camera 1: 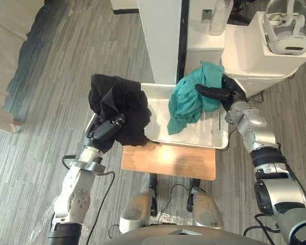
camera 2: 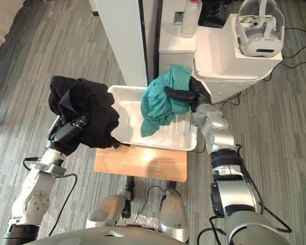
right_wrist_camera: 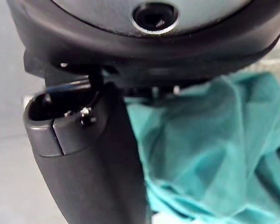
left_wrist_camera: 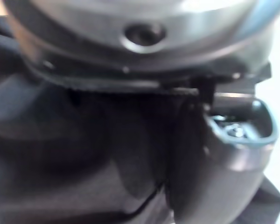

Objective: Tidy up the quilt and then pick up the clothes from the bed and put them into the laundry hamper

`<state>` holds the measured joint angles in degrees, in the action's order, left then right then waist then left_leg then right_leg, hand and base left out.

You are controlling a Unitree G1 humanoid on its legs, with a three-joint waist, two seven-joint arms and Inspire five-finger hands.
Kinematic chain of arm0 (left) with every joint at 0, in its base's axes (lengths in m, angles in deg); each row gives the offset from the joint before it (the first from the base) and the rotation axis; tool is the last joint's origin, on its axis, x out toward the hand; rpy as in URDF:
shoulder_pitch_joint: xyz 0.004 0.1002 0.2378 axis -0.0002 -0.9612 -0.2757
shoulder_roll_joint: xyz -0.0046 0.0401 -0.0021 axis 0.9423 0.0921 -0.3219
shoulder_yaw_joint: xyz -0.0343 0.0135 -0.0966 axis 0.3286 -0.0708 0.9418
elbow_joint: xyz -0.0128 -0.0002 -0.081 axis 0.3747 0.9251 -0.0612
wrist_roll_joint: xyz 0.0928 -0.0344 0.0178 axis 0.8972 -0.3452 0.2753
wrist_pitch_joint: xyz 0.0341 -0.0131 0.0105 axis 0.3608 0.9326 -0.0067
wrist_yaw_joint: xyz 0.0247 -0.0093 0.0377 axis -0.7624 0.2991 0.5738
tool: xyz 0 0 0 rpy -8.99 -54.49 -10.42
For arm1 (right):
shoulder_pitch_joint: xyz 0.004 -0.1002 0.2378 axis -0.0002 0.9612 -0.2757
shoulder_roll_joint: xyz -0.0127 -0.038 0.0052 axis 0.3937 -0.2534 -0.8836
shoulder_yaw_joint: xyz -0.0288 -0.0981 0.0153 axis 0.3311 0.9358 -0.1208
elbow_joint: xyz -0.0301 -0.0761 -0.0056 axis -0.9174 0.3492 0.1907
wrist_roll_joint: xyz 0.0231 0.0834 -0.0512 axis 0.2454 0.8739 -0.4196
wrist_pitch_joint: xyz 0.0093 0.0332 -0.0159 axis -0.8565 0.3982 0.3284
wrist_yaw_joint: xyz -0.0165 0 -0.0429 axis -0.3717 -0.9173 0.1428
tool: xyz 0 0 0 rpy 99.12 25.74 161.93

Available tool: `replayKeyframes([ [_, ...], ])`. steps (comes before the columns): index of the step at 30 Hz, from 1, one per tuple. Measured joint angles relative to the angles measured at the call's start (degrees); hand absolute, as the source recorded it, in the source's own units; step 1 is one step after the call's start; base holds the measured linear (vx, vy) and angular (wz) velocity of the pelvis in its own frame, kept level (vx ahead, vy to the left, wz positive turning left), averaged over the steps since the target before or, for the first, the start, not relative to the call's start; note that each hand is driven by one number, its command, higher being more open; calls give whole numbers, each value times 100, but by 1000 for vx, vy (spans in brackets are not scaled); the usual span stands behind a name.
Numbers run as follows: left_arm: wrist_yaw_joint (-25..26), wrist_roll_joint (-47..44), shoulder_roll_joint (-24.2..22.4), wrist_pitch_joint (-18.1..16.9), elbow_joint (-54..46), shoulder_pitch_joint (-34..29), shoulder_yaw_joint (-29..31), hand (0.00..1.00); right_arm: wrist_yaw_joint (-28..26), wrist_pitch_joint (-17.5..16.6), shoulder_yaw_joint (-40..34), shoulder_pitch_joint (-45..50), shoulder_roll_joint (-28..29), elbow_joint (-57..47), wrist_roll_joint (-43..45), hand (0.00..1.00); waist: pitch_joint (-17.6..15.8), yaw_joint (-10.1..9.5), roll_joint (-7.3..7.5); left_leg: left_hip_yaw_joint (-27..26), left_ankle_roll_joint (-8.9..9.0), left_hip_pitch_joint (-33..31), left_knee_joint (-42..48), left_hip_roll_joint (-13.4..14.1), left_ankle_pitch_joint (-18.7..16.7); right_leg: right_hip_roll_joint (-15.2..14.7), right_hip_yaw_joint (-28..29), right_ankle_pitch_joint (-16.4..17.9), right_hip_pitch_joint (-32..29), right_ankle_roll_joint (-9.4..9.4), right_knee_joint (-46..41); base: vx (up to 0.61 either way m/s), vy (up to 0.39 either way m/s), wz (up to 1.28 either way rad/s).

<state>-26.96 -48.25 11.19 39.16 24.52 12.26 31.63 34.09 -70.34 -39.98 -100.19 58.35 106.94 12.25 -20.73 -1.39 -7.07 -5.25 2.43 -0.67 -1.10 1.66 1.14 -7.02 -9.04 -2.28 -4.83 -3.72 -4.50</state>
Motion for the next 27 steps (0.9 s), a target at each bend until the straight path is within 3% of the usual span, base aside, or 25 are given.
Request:
replayKeyframes([
  [4,-183,-16,69,35,-954,-44,191,0,49,-192,-110,1255,71,-1143,-572,100,31,-5,61,-161,-28,416,-21,52,-181,29,103,-5,404,-9,127,16,41,-14],
  [7,-305,-3,94,-7,-1429,-15,258,0,105,-363,-89,2229,348,-2056,-1507,100,114,45,144,-407,-16,567,-3,56,-270,48,306,-29,505,-48,236,-9,23,-39],
  [9,-353,106,100,-15,-1457,-34,121,0,189,-369,28,3068,551,-2667,-2472,100,353,181,254,-578,-2,642,9,76,-367,82,417,-49,617,-80,416,-11,10,-35],
  [12,-359,609,170,-25,-1448,-22,-111,0,244,-369,55,3888,649,-3483,-3200,100,580,403,431,-758,39,736,77,143,-482,149,565,-63,694,-101,495,14,-7,-33],
  [18,-145,1569,374,-167,-1190,399,-365,0,225,-394,-476,4410,629,-4358,-3439,100,988,666,642,-1144,81,947,191,225,-615,257,950,-90,738,-127,490,7,2,-32],
  [24,592,2681,588,-385,-44,971,-371,0,248,-355,-1030,4701,625,-4352,-3223,100,1286,818,622,-1491,81,1130,181,230,-745,309,1290,-119,765,-157,493,-26,16,-29],
  [27,961,3282,760,-409,763,1036,-357,0,371,-358,-1550,4876,666,-4295,-2853,100,1375,998,624,-1683,73,1133,152,230,-809,329,1435,-134,675,-171,495,-11,6,-32],
])
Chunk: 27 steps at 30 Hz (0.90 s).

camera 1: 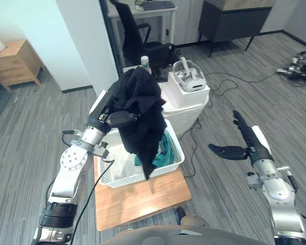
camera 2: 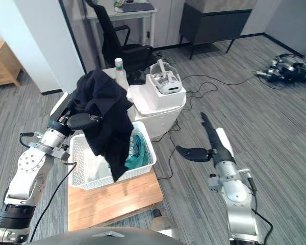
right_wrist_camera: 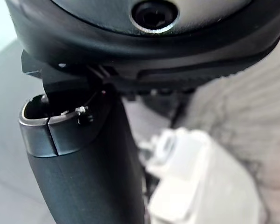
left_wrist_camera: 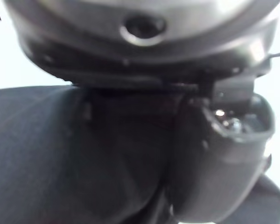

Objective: Tidy up the quilt and then pick up the clothes from the bed and put them into the laundry hamper

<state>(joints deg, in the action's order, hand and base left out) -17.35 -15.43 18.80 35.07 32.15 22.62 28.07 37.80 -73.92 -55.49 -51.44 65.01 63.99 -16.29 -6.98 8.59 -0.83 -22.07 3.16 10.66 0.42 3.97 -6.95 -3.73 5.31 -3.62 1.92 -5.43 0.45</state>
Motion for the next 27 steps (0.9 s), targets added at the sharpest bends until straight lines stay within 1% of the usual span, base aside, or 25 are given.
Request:
replayKeyframes([
  [1,150,197,43,2,329,10,1,0,56,-4,-270,35,46,89,201,100,35,65,6,-99,10,0,-22,6,-3,23,104,-17,-56,5,0,5,-3,-37],
  [4,399,596,140,43,767,26,1,0,221,-8,-768,236,197,172,372,100,62,135,29,-264,44,13,-29,46,8,85,232,-80,-99,20,39,29,-8,-31],
  [6,549,768,193,65,1010,102,1,0,344,-48,-1008,535,284,360,606,100,104,220,97,-332,103,6,26,103,-31,129,290,-94,-108,24,66,43,-26,-18],
  [8,628,829,207,65,1057,141,3,0,349,-51,-1033,657,294,512,733,100,117,282,117,-381,108,-6,37,119,-58,151,333,-95,-142,24,59,23,-22,-15],
  [10,630,829,206,64,1064,199,3,0,336,-62,-1029,709,464,589,910,100,118,279,120,-459,110,-58,39,120,-65,171,439,-110,-236,26,48,-6,-14,-21],
  [12,628,836,203,55,1085,224,-3,0,306,-185,-945,776,741,692,1231,100,116,313,113,-499,109,-211,54,120,-66,174,476,-140,-397,32,47,-26,-21,-12],
  [13,627,836,201,40,1147,249,-17,0,298,-204,-899,789,761,745,1320,100,105,324,111,-503,109,-243,60,120,-65,175,483,-148,-431,31,46,-27,-26,-10],
  [15,625,835,180,32,1689,461,-121,0,279,-297,-728,772,814,896,1564,100,10,334,79,-587,147,-353,62,115,-115,192,601,-150,-630,32,-38,-42,-20,-18],
  [16,623,834,177,35,1847,524,-133,0,277,-335,-683,734,836,925,1632,100,-54,351,73,-602,128,-389,74,111,-128,191,618,-150,-678,32,-70,-52,-12,-16],
  [17,619,829,166,60,2144,629,-173,100,278,-398,-592,671,869,970,1757,100,-195,407,69,-629,104,-464,102,102,-143,179,639,-150,-767,32,-109,-39,-12,-9],
  [18,610,829,150,82,2270,650,-182,100,276,-415,-549,631,876,984,1791,100,-280,427,66,-658,103,-472,110,101,-144,180,666,-149,-794,33,-130,-41,-13,-14],
  [19,575,827,78,181,2516,676,-223,100,272,-443,-508,616,882,1004,1925,100,-426,439,57,-706,103,-479,124,96,-152,181,716,-149,-817,33,-130,-23,-9,-17],
  [21,421,829,-134,456,2951,680,-323,100,273,-510,-520,600,882,1090,1945,100,-546,477,14,-759,124,-523,134,89,-140,182,753,-149,-873,33,-131,11,-8,-15],
  [22,349,850,-267,603,3198,666,-373,100,255,-518,-520,576,882,1192,1944,100,-588,501,-1,-770,101,-520,153,89,-116,182,757,-149,-873,34,-131,47,-6,-7],
  [25,378,851,-556,782,3596,509,-422,100,195,-526,-506,560,884,1377,1945,100,-613,503,-34,-838,104,-469,165,74,-116,178,769,-147,-859,36,-146,48,6,-4],
  [27,521,850,-660,784,3763,397,-407,100,101,-528,-488,556,884,1516,1944,100,-636,478,-47,-870,105,-346,147,71,-117,179,765,-134,-750,51,-146,0,0,0],
])
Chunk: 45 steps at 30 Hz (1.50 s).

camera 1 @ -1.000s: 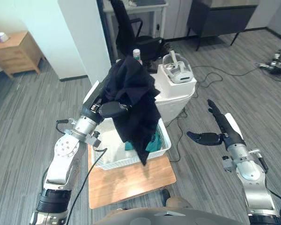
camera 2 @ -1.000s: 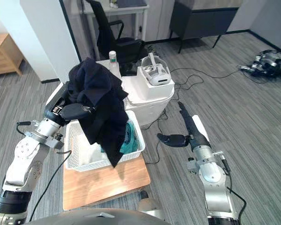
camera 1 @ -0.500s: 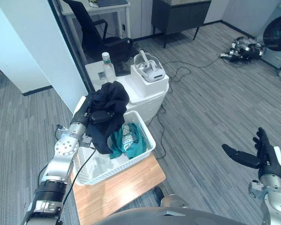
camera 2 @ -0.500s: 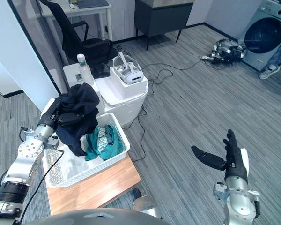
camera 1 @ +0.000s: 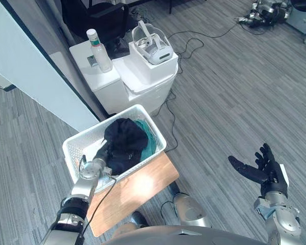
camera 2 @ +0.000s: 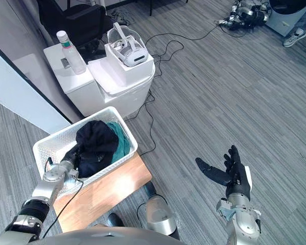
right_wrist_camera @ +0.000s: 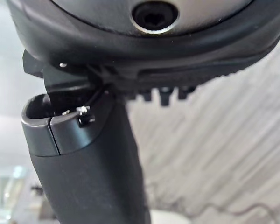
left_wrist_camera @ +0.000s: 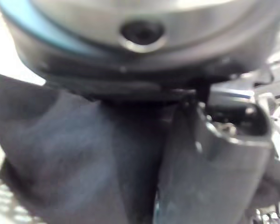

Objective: Tidy up the quilt and then pick up the clothes from the bed and put them into the laundry hamper

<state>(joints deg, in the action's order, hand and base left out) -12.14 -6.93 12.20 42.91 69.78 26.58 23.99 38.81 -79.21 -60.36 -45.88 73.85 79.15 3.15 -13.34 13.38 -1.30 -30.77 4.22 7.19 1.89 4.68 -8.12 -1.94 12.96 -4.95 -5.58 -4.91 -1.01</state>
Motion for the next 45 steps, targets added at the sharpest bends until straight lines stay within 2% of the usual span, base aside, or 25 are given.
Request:
replayKeyframes([
  [5,273,-48,-99,-17,12,-280,318,100,-139,-23,213,13,0,411,0,100,-25,-72,-47,95,24,182,-4,-1,-18,-22,-72,83,245,40,-4,-31,-32,13],
  [7,336,-53,-88,-97,25,-336,398,100,-200,-21,221,24,0,602,-1,100,-29,-66,-74,206,14,250,6,0,-2,-53,-237,192,340,27,-80,-57,-61,36],
  [8,345,-59,-75,-254,-11,-386,425,100,-238,-21,220,39,0,713,-3,100,-26,-66,-94,295,10,322,-13,3,21,-64,-333,269,409,37,-161,-42,-61,39],
  [10,330,-128,-21,-425,-444,-587,436,100,-289,-20,223,75,1,827,-7,100,-10,-71,-116,399,7,375,-44,4,30,-77,-428,324,485,43,-203,-33,-42,32],
  [12,247,-329,94,-638,-1329,-860,444,100,-389,-19,249,110,29,952,-12,100,2,-158,-120,470,35,443,-159,-16,70,-91,-508,322,565,42,-179,-21,-22,18],
  [15,68,-420,199,-660,-2246,-978,487,100,-422,1,271,163,163,1302,-29,100,171,-271,-103,581,50,539,-285,-13,131,-92,-637,323,684,44,-150,8,-24,19],
  [19,41,-590,257,-622,-2835,-983,516,100,-437,58,444,197,300,1715,-29,100,465,-372,-59,716,4,560,-325,-8,198,-116,-794,321,798,47,-65,39,-17,19],
  [25,147,-1193,254,-462,-3257,-992,825,100,-409,117,608,177,470,2254,-33,100,689,-549,39,878,6,623,-372,-21,200,-160,-969,322,986,48,49,5,-15,18],
  [29,713,-1609,170,-156,-3463,-1137,1272,100,-398,162,721,26,477,2836,-62,100,870,-691,51,946,-11,628,-431,-45,216,-185,-1047,321,1033,47,127,0,-18,9],
  [32,1196,-2051,114,44,-3358,-1399,1638,100,-427,291,731,-166,474,3222,-60,100,876,-711,60,1083,-26,629,-463,-58,278,-209,-1231,324,1079,50,125,-3,-25,19],
  [34,1415,-2269,65,36,-2944,-1571,1920,100,-492,320,842,-252,469,3476,-55,100,885,-810,80,1161,-31,630,-532,-66,351,-215,-1334,333,1078,62,125,-10,-28,19],
  [38,1450,-2112,-63,-29,-1717,-1943,2472,100,-686,389,1090,-417,486,3938,0,100,943,-1002,166,1300,-27,635,-602,-63,412,-235,-1548,396,1116,67,111,-13,-31,22],
  [40,1454,-2020,-166,-107,-1034,-2228,2654,100,-804,384,1105,-445,534,4128,8,100,980,-1184,229,1361,-27,638,-616,-74,423,-266,-1639,418,1162,56,117,-14,-23,19],
  [42,1490,-1998,-295,-173,-639,-2467,2814,100,-891,384,1099,-470,566,4193,24,100,1015,-1237,288,1370,-23,632,-631,-93,408,-308,-1698,427,1183,43,119,-21,5,12],
  [44,1482,-2157,-532,-196,-357,-2636,3014,100,-902,367,1039,-502,642,4193,59,100,1043,-1309,333,1228,-46,631,-614,-99,302,-358,-1749,432,1199,27,119,-29,26,12],
  [45,1481,-2337,-702,-200,-169,-2722,3034,100,-904,361,998,-513,673,4193,88,100,1060,-1309,359,903,-45,637,-594,-61,298,-420,-1830,447,1233,-3,119,-11,41,26],
])
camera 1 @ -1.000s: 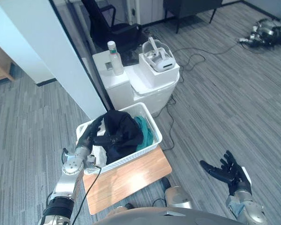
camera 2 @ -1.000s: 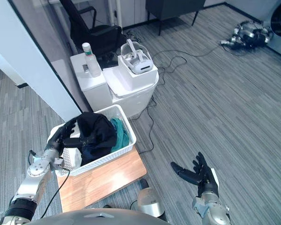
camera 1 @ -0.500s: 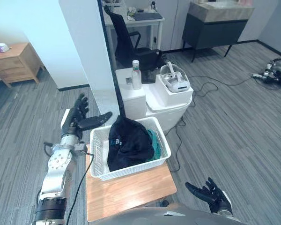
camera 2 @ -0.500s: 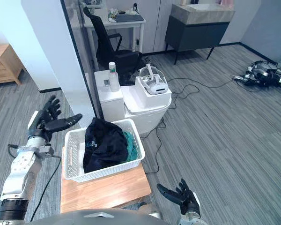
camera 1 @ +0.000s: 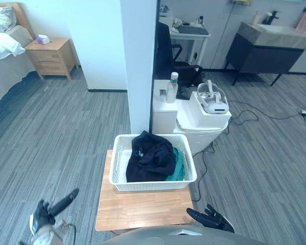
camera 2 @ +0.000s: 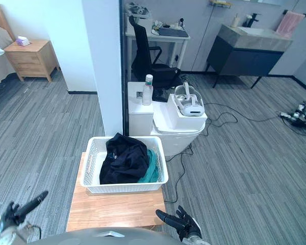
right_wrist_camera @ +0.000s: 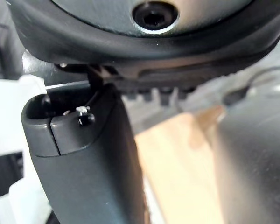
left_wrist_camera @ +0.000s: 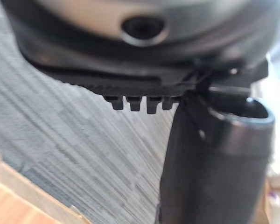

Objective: Tidy up the quilt and then pick up the clothes from the bed and put them into the laundry hamper

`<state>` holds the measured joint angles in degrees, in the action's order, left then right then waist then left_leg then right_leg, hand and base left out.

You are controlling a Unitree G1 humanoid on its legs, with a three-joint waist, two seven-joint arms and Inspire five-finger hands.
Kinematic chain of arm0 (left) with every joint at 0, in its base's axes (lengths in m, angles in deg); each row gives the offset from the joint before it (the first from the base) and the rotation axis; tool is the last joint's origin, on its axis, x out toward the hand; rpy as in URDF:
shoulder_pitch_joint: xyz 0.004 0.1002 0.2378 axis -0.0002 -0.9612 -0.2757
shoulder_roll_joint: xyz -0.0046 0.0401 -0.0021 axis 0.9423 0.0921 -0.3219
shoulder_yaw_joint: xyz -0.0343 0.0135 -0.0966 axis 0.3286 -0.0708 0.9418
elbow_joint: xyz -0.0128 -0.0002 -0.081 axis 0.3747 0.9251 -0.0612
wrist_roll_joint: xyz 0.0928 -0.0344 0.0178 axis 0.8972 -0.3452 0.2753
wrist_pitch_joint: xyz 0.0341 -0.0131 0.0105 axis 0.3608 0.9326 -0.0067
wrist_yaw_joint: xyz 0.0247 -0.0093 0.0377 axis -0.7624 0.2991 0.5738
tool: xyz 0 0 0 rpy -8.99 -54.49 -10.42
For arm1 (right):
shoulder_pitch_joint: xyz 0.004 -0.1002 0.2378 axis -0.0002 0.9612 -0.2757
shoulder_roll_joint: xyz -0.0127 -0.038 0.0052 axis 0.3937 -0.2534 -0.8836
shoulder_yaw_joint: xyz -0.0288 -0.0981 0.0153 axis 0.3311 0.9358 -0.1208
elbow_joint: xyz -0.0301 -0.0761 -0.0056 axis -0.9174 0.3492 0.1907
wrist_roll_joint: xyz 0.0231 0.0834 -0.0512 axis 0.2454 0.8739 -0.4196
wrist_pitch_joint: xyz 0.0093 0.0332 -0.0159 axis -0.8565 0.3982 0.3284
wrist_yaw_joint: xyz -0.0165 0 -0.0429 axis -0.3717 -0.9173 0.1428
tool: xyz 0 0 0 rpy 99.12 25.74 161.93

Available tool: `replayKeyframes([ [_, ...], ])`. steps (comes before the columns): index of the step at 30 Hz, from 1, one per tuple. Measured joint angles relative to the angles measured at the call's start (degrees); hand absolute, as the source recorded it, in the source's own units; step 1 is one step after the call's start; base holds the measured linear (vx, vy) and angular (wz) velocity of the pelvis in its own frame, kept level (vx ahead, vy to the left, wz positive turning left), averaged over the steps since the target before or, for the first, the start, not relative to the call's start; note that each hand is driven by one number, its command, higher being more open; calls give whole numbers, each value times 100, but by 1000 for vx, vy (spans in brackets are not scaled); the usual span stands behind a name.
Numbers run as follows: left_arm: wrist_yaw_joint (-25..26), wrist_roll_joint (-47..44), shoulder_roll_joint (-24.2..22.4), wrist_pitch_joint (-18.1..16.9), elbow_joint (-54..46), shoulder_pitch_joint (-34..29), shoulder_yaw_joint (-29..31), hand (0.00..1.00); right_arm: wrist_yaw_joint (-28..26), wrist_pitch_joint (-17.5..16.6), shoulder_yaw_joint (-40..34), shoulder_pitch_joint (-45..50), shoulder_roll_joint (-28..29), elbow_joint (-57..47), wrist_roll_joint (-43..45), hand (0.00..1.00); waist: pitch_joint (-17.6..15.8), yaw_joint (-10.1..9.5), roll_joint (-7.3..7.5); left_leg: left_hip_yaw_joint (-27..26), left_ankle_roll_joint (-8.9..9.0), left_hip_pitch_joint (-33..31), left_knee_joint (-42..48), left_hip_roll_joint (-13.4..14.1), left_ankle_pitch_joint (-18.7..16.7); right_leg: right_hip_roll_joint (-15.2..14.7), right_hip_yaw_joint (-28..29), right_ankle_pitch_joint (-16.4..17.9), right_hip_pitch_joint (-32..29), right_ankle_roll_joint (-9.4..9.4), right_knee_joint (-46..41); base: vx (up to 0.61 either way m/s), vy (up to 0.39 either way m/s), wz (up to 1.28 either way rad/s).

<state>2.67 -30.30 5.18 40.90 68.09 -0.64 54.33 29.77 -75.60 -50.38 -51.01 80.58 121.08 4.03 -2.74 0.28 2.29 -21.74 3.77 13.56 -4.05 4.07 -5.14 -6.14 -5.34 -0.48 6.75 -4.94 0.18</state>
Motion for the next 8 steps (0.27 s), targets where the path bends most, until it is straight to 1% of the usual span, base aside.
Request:
replayKeyframes([
  [1,-4,-43,-94,-2,101,-14,3,100,-5,0,-28,13,6,7,76,100,0,4,0,-148,7,9,9,17,5,-41,-60,6,26,-9,-1,-2,65,37],
  [3,-1,-33,-505,-16,477,-150,66,100,-14,4,-180,-49,24,131,162,100,8,-32,-24,-271,44,49,-18,-56,49,-150,-92,28,54,-53,-18,8,85,16],
  [6,-15,66,-723,-24,871,-307,79,100,-20,9,-394,-117,185,202,173,100,8,-46,-40,-280,9,96,-32,-104,61,-187,-102,29,86,-64,-26,4,40,-1],
  [8,-145,73,-758,-12,1000,-302,80,100,-17,18,-516,-145,289,222,174,100,5,-69,-62,-275,6,96,-37,-107,64,-188,-136,38,82,-62,-27,0,0,0],
])
